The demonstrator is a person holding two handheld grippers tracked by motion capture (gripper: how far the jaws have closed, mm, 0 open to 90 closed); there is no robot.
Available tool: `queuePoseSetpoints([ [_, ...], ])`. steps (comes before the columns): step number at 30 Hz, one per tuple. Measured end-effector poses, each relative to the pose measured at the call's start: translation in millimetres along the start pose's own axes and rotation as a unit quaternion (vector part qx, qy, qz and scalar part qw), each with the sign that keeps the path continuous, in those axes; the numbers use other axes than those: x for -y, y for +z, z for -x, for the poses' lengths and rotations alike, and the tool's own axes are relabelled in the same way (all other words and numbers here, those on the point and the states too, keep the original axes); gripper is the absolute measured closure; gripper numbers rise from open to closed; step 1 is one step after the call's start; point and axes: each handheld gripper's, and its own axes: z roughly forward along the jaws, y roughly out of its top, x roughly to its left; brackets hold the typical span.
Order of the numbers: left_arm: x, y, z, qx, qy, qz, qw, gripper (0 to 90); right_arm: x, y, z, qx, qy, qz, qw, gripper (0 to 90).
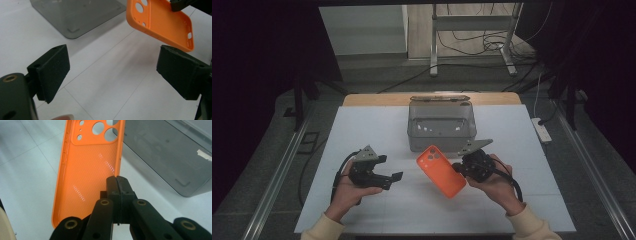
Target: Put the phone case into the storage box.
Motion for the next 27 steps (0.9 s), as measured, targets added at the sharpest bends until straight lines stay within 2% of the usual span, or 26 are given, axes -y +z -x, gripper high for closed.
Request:
queuePoseSetpoints([
  [4,-4.6,0.4,1.8,0.009,0.006,0.003,0.9999,12.8,-0.1,-1.0,-0.6,0.001,-0.002,0.001,1.0,89.9],
  [10,-10.0,4.0,2.4,0.011,0.003,0.003,0.9999,12.7,-0.6,-1.5,-1.0,0.001,-0.005,0.003,1.0,90.0],
  [13,-12.2,4.9,2.5,0.02,0.003,0.006,0.9998,14.2,-0.6,-0.7,-2.2,0.0,-0.005,0.001,1.0,89.9],
  [27,-21.0,13.1,1.8,0.023,0.005,0.004,0.9997,14.2,-1.9,-2.4,-3.9,0.001,-0.013,0.004,0.9999,89.9],
])
